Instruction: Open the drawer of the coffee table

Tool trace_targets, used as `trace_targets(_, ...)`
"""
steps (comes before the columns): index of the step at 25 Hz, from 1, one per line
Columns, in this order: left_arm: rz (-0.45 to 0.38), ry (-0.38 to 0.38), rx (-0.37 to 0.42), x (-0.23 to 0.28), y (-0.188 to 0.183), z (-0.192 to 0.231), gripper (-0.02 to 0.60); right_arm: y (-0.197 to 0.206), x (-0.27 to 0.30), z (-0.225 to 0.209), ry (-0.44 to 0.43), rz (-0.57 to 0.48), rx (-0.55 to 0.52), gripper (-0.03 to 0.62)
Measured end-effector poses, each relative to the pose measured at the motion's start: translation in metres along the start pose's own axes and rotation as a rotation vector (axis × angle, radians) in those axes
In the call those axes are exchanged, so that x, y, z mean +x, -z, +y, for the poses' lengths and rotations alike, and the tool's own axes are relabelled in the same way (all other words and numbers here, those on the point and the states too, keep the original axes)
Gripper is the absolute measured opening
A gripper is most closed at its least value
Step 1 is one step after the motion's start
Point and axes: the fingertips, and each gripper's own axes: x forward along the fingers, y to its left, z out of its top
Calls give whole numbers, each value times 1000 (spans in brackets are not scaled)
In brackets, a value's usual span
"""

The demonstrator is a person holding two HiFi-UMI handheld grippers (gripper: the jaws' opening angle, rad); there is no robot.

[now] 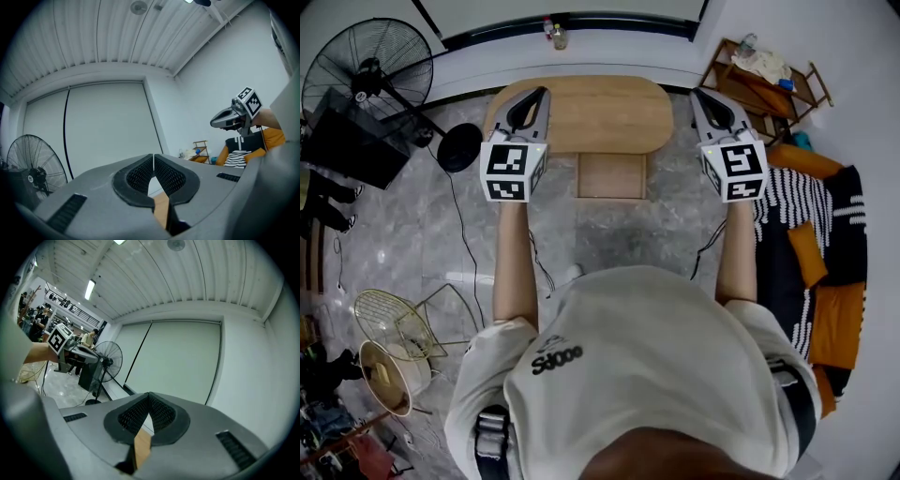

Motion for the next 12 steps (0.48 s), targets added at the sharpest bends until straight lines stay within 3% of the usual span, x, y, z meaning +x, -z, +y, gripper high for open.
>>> trace_targets(5, 6, -12, 18, -2, 4, 12, 25, 6, 0, -5, 15, 16, 3, 6)
trace_targets(12, 9, 31, 10, 0, 16, 16, 25, 16, 0, -11, 31, 44, 14, 6)
